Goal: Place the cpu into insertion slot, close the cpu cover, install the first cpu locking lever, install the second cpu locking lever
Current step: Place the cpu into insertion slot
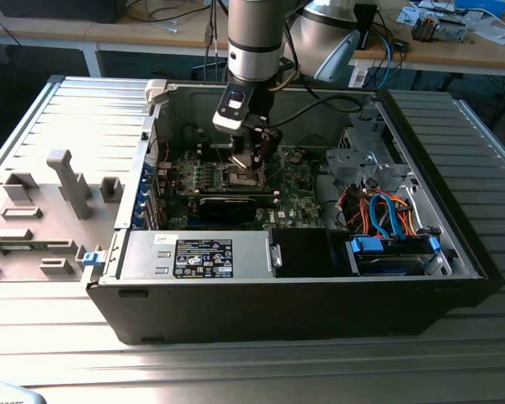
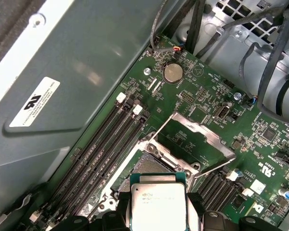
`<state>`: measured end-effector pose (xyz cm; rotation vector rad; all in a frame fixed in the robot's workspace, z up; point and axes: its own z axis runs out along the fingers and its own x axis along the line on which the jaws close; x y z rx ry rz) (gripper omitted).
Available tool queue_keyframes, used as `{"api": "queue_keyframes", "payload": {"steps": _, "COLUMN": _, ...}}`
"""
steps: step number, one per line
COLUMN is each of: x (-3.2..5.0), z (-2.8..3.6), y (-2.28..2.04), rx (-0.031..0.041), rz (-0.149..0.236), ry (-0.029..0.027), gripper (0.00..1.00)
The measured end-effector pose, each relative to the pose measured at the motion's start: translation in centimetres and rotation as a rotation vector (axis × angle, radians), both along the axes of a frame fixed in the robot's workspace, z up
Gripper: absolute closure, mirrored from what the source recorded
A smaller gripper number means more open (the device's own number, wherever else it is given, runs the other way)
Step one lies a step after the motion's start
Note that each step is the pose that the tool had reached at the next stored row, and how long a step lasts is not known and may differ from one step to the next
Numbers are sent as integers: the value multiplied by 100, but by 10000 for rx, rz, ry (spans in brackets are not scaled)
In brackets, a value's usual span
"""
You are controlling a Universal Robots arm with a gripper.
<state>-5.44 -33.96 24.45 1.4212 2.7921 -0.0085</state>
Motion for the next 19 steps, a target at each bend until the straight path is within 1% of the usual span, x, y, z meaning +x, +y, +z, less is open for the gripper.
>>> {"api": "queue_keyframes", "payload": {"steps": 19, "x": 0, "z": -2, "y": 0, "rx": 0, "rz": -441, "ry": 0, "gripper": 45}}
